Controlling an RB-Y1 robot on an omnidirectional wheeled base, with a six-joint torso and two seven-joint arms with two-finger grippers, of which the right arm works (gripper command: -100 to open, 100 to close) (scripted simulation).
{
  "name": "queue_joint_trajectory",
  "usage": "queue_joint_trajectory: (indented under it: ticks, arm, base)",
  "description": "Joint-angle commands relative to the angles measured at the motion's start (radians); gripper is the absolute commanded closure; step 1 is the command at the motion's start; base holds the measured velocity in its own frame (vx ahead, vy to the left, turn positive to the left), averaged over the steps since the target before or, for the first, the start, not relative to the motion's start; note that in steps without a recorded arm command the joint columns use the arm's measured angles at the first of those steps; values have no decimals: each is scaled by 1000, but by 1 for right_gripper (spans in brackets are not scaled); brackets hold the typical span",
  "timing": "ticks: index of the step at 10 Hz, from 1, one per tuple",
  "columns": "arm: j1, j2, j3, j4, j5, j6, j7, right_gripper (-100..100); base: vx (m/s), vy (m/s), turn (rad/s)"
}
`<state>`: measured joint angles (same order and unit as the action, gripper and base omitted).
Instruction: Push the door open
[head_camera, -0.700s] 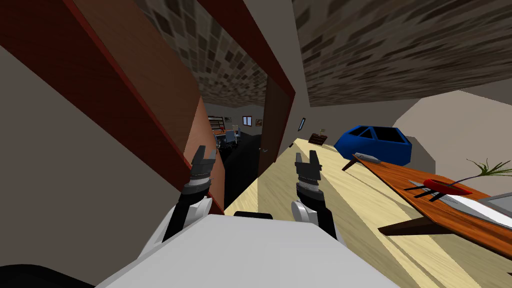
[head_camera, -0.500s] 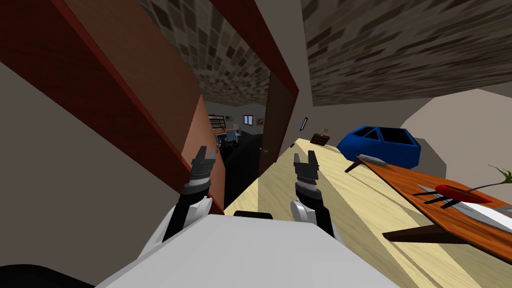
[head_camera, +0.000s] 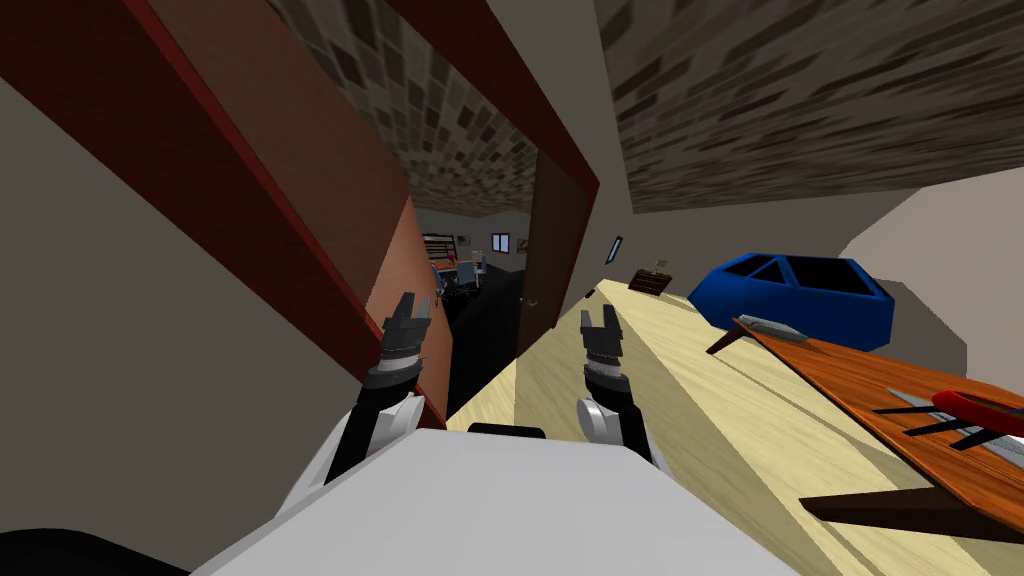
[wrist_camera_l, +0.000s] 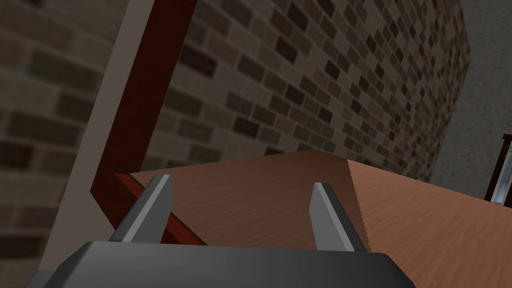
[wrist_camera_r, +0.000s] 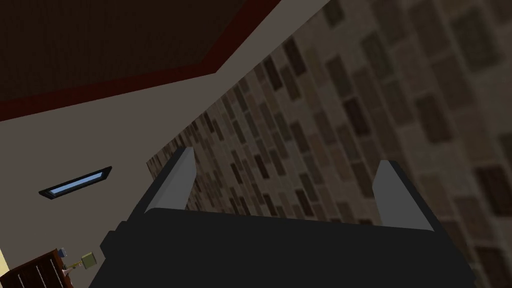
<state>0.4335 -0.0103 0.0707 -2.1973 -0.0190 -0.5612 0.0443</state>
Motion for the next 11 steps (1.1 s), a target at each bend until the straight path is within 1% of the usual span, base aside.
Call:
queue_joint_trajectory:
  ticks: [1,3,6,7,9,11]
  arm:
    - [-12,-6,2,40,0,-9,-3,-100]
    - [-34,-14,1,98,-1,-18,-8,-100]
    - [-71,-28,0,182,-3,-34,-17,-100]
    - [-71,-28,0,194,-3,-34,-17,-100]
    - [-98,-36,0,265,-4,-45,-23,-100]
    - [-127,-44,-1,335,-6,-57,-30,-100]
  base:
    - [61,-70,104]
    - [59,-86,105]
    - [68,-107,150]
    - [32,-67,53]
    - [38,-62,117]
    - [60,-113,161]
